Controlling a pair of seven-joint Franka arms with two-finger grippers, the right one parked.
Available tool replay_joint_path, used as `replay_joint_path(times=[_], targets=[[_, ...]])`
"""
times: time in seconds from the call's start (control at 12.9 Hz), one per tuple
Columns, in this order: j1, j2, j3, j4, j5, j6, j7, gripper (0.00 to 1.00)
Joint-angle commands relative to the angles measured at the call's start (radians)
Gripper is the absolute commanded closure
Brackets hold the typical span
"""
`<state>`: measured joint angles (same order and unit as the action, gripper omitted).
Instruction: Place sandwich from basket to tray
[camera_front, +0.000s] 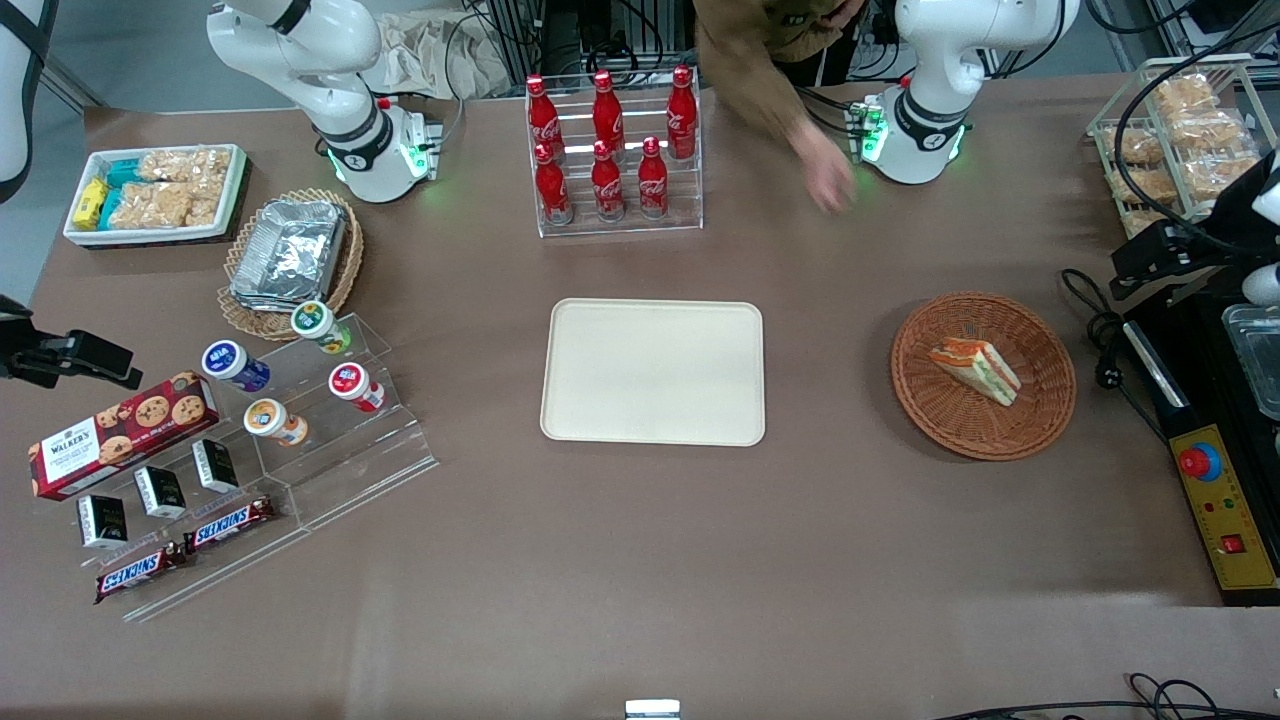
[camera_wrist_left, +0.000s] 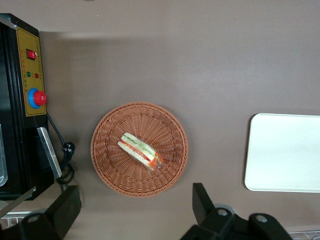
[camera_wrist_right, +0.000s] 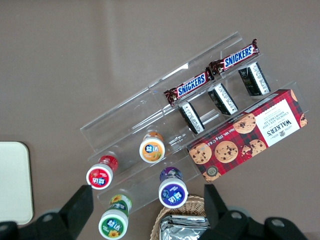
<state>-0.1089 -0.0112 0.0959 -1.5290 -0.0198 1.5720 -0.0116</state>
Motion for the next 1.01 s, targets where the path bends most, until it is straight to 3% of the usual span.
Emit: replay_joint_path(times=[0.0,0.23,0.54,0.7,0.93], targets=[[-0.002,0.019,0.002,0.036,-0.002,-0.018,-0.007,0.0],[-0.002,0.017,0.013,0.018,0.0,-0.021,-0.054,0.0],[-0.002,0.022,0.012,-0.051,-0.002,-0.006,-0.449,0.0],[-0.002,-0.05,0.015,-0.211,0.012,0.098,-0.508,0.0],[-0.002,-0.136,0.008,-0.516,0.014,0.365,-0.762,0.0]])
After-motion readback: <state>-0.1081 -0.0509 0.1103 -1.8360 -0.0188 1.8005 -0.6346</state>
